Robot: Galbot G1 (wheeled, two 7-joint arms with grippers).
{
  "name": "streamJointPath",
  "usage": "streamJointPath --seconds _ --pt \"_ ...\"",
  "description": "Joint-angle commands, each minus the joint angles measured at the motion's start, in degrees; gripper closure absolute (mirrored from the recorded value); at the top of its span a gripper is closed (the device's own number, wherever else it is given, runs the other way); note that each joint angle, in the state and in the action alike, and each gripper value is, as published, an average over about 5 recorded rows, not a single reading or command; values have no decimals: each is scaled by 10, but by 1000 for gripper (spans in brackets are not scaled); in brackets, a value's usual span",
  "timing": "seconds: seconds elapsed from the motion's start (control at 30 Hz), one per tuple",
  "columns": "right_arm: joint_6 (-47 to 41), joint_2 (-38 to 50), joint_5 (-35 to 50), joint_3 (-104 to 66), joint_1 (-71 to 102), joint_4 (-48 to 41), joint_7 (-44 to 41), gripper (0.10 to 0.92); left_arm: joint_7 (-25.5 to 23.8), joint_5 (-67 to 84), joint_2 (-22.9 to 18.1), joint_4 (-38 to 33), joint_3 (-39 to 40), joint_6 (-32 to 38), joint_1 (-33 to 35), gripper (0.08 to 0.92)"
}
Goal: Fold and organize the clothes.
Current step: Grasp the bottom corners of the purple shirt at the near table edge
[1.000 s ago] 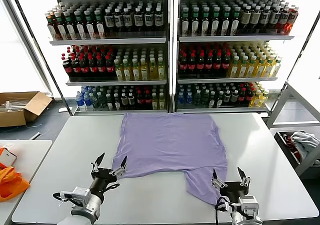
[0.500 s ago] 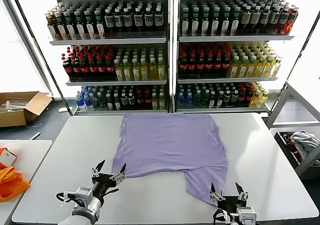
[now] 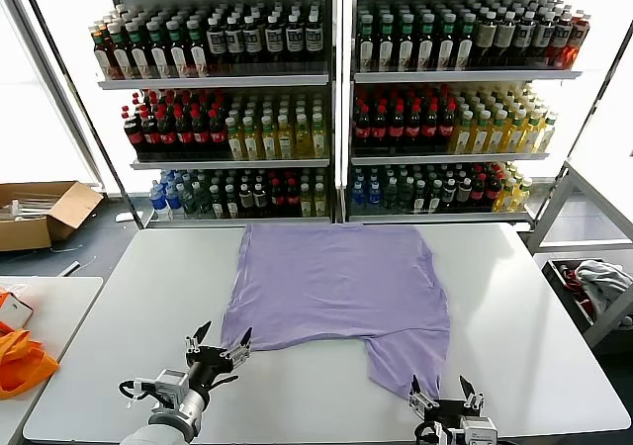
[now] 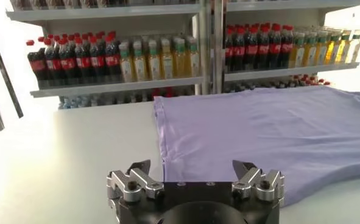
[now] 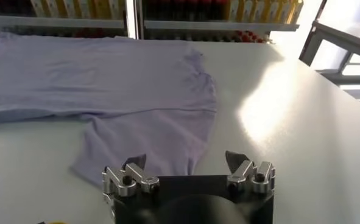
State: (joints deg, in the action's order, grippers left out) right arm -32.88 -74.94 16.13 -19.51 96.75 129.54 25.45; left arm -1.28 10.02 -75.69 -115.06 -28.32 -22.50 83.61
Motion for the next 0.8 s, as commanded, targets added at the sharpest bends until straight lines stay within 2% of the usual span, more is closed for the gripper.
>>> streamJointPath --seconds 0.03,0.57,0.67,0.8 --pt "0 -1 1 0 1 -3 2 203 0 1 0 6 1 -1 0 177" --pt "2 -9 -5 6 1 -13 -2 215 -6 8 5 15 8 -6 11 184" --pt "4 -8 -5 7 2 -16 -3 277 -5 10 3 20 9 -7 13 232" --pt "8 -7 -5 10 3 -22 -7 389 -4 10 2 22 10 -8 15 341"
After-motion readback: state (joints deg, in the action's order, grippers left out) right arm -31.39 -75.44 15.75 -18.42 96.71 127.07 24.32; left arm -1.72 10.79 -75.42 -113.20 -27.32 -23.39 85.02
